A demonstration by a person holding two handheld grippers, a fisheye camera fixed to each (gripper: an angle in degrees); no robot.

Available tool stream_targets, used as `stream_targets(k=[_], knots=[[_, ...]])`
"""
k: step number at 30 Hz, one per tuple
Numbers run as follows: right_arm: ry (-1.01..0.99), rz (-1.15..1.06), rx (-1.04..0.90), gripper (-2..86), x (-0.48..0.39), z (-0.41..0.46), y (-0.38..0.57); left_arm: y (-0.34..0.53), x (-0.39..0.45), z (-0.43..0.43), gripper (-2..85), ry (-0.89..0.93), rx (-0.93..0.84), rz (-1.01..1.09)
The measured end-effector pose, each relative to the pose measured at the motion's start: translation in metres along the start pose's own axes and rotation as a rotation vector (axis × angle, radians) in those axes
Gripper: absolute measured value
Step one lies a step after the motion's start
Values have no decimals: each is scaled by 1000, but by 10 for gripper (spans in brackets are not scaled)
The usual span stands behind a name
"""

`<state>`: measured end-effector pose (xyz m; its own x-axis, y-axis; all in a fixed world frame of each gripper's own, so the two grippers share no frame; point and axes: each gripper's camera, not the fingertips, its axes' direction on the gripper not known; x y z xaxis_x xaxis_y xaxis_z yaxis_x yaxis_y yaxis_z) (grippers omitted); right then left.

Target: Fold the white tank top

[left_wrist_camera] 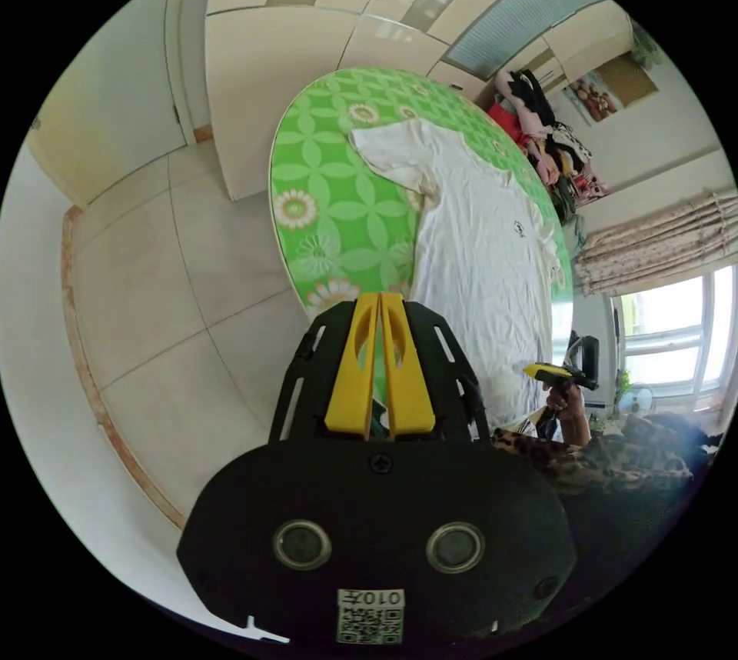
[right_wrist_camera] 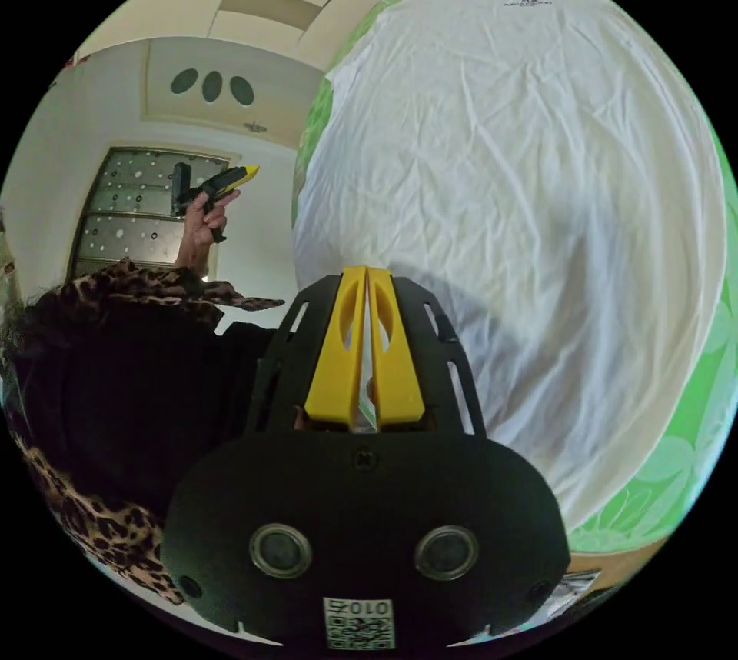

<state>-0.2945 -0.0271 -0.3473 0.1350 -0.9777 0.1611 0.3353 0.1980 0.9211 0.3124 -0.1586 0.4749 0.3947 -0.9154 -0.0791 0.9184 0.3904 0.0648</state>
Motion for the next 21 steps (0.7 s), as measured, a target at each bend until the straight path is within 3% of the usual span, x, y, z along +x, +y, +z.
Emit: stream_targets(k=[8,15,18,21], knots=[[-74,85,-32,22,-10,-49,-27,-45,-18,49,-2,32,32,62],[148,265,193,22,-109,-136,-46,-82,-94,108,0,183,-19,202],[60,326,298,22,-162,-134,-41,-115,-126,120,3,286,-21,209],[39,346,273,23,-203,-122,-59,-153,-135,125,11,277,6,244]])
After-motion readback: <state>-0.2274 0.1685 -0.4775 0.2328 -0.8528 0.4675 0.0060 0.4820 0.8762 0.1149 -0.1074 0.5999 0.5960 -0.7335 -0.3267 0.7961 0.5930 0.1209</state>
